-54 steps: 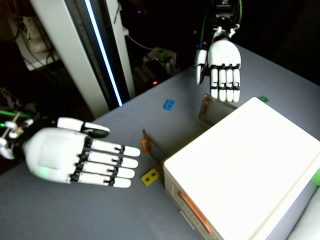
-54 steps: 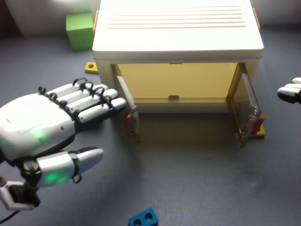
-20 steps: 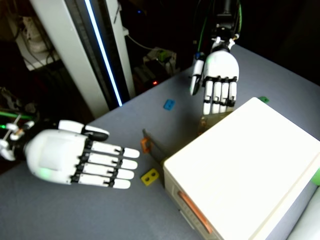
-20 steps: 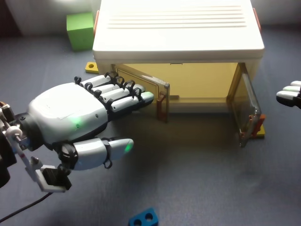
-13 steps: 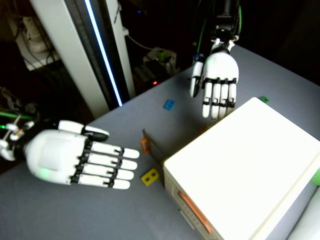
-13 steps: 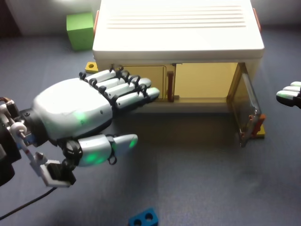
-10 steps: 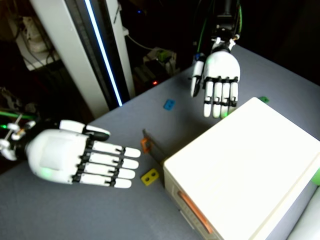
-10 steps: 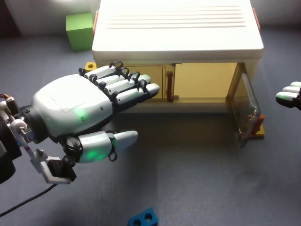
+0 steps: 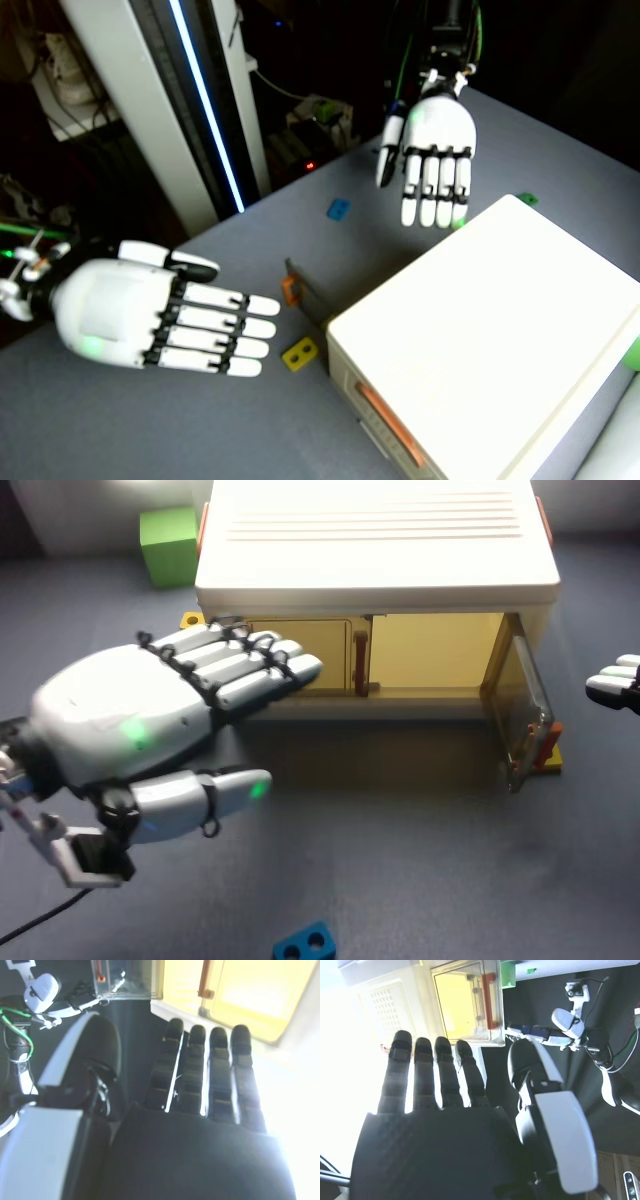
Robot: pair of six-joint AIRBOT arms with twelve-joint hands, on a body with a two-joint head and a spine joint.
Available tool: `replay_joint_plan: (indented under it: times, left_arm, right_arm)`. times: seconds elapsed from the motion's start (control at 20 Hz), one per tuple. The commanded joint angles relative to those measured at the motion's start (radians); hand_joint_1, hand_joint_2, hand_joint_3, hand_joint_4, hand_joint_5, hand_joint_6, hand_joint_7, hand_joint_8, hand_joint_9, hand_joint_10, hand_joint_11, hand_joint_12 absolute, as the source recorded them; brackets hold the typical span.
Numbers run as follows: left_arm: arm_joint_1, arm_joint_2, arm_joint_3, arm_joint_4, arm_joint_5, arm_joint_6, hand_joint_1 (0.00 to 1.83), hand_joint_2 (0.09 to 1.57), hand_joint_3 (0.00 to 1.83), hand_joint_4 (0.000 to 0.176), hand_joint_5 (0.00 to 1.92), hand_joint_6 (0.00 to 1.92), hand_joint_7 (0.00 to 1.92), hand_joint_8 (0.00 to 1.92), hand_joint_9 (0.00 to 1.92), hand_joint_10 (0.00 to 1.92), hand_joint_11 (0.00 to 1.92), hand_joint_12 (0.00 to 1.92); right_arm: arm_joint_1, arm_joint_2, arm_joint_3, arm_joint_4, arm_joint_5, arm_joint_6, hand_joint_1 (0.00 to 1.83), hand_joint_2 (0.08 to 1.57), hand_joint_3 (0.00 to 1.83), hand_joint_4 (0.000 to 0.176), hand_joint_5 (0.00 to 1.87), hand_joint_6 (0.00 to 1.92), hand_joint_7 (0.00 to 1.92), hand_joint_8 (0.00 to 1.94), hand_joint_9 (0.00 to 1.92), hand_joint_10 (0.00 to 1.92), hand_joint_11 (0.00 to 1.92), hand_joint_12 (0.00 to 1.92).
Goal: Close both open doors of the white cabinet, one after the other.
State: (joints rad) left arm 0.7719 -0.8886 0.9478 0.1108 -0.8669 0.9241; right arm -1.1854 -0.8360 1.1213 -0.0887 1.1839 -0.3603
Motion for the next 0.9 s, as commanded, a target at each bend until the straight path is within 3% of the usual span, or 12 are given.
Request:
replay_joint_plan:
  times: [0.0,0.1,0.15,0.2,0.4,0.85]
  left_arm:
    - [0.008,0.017,-0.010,-0.018,-0.160,-0.001,0.00,1.57,0.02,0.000,0.07,0.01,0.11,0.01,0.15,0.01,0.00,0.88]
    - [0.044,0.046,-0.030,-0.040,-0.197,-0.001,0.00,1.57,0.01,0.000,0.15,0.02,0.11,0.02,0.13,0.02,0.00,0.63]
    - [0.057,0.056,-0.037,-0.050,-0.211,-0.001,0.00,1.57,0.03,0.000,0.12,0.01,0.07,0.02,0.08,0.01,0.00,0.41]
    - [0.075,0.069,-0.046,-0.063,-0.225,0.000,0.00,1.56,0.02,0.000,0.10,0.00,0.05,0.01,0.06,0.01,0.00,0.32]
    - [0.111,0.096,-0.063,-0.090,-0.238,0.002,0.00,1.55,0.01,0.000,0.12,0.00,0.08,0.00,0.08,0.00,0.00,0.39]
    - [0.217,0.148,-0.101,-0.168,-0.298,0.020,0.00,1.49,0.00,0.000,0.09,0.00,0.10,0.00,0.09,0.00,0.00,0.47]
  right_arm:
    - [0.004,0.003,-0.001,0.023,0.118,0.009,0.34,1.41,0.00,0.000,0.13,0.01,0.08,0.00,0.02,0.00,0.10,0.01]
    - [0.004,0.005,-0.001,0.015,0.120,0.008,0.33,1.41,0.00,0.000,0.13,0.00,0.07,0.00,0.02,0.00,0.10,0.01]
    - [0.005,0.006,-0.001,0.013,0.120,0.006,0.31,1.41,0.00,0.000,0.12,0.00,0.04,0.00,0.00,0.00,0.07,0.00]
    - [0.005,0.007,-0.001,0.009,0.120,-0.001,0.29,1.41,0.00,0.000,0.10,0.00,0.02,0.00,0.00,0.00,0.05,0.00]
    - [0.011,0.010,-0.004,-0.002,0.119,-0.017,0.01,1.39,0.00,0.000,0.00,0.00,0.00,0.00,0.00,0.00,0.00,0.00]
    - [0.142,0.020,-0.011,-0.146,-0.033,-0.086,0.00,1.27,0.00,0.000,0.00,0.00,0.00,0.00,0.00,0.00,0.00,0.00]
